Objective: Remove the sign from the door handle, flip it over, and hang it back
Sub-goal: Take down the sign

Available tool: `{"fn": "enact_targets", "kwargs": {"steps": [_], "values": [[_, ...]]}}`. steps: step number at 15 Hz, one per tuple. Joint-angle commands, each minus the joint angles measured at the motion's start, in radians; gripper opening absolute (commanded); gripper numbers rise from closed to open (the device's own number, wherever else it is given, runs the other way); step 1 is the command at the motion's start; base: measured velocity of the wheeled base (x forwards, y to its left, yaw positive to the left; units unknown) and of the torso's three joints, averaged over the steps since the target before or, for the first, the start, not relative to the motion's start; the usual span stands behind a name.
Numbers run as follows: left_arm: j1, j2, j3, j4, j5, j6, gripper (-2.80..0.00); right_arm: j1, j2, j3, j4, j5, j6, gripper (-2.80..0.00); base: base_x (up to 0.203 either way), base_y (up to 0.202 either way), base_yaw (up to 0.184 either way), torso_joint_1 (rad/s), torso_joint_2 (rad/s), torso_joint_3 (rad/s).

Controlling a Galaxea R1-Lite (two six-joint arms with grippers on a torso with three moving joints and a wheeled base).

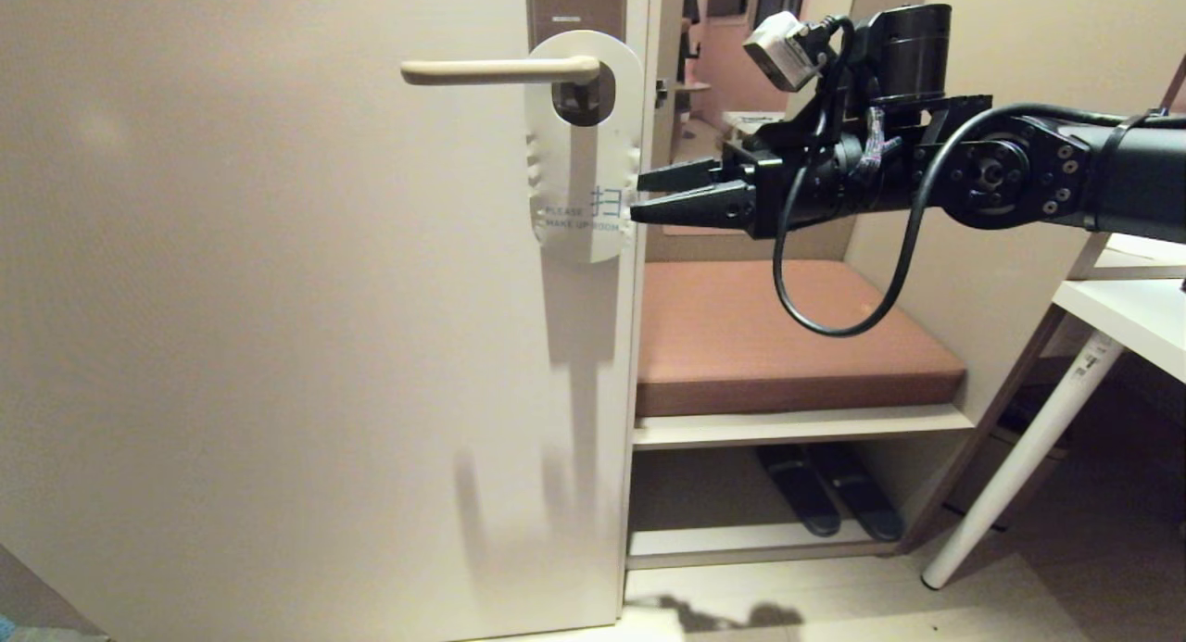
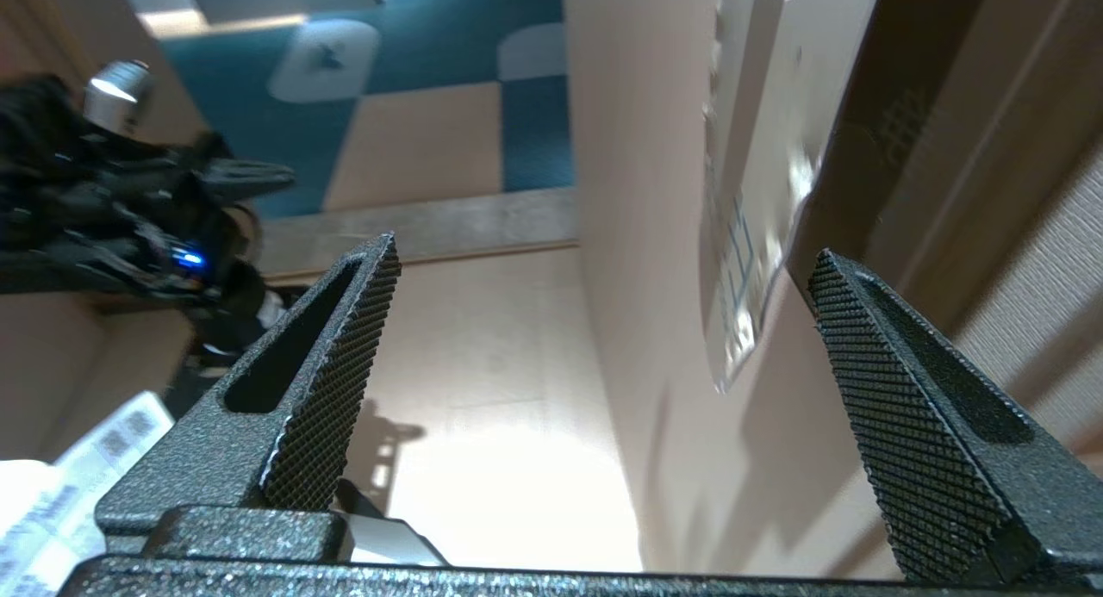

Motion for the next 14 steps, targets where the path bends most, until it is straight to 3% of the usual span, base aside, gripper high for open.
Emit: {"fn": "enact_targets", "kwargs": {"steps": [1,14], "values": [[0.000,0.000,0.000,0.000,0.001,-0.001,-2.80,0.001,0.029,-0.033,0.000,0.018,0.022,0.00,0.000,0.000,0.000,0.000,0.00,0.000],[0.000,0.000,0.000,0.000,0.001,-0.001,-2.80,0.041,0.062,-0.049,-0.056,0.069,0.051,0.00,0.000,0.000,0.000,0.000,0.00,0.000]]}}
